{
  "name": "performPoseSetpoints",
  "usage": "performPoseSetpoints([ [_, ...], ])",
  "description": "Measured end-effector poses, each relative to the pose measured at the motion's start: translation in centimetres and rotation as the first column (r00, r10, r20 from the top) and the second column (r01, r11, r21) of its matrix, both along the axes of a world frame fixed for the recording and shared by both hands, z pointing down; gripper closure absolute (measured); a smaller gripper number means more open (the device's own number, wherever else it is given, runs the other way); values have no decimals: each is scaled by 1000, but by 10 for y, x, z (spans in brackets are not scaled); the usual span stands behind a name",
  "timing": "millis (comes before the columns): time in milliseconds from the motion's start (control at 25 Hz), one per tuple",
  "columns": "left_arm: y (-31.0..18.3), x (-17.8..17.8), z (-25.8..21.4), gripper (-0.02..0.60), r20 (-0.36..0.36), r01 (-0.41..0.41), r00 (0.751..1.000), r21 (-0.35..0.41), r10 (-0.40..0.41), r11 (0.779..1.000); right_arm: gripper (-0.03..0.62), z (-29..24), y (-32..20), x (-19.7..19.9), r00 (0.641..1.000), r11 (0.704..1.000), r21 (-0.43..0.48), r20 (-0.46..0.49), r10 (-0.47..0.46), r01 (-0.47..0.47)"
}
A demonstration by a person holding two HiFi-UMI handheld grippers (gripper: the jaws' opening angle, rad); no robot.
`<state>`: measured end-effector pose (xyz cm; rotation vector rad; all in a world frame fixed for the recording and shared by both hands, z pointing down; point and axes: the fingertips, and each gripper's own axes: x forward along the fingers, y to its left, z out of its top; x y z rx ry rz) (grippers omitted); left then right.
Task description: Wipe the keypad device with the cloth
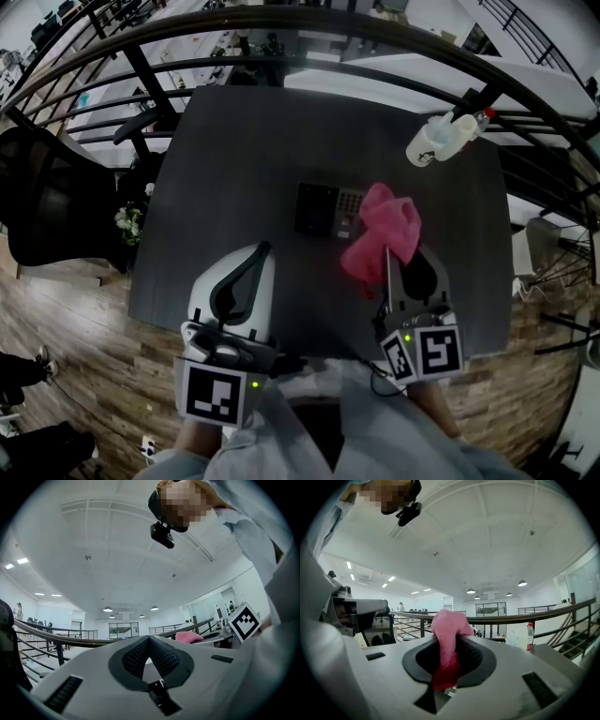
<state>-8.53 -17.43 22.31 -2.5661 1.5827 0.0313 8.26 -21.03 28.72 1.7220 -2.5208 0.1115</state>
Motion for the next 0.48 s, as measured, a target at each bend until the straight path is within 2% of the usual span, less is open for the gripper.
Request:
performPoseSetpoints([
  [480,1,-1,1,577,-2,1,1000,-9,-1,1000,523,2,1,3,1000,1000,-16,-3,10,-10],
])
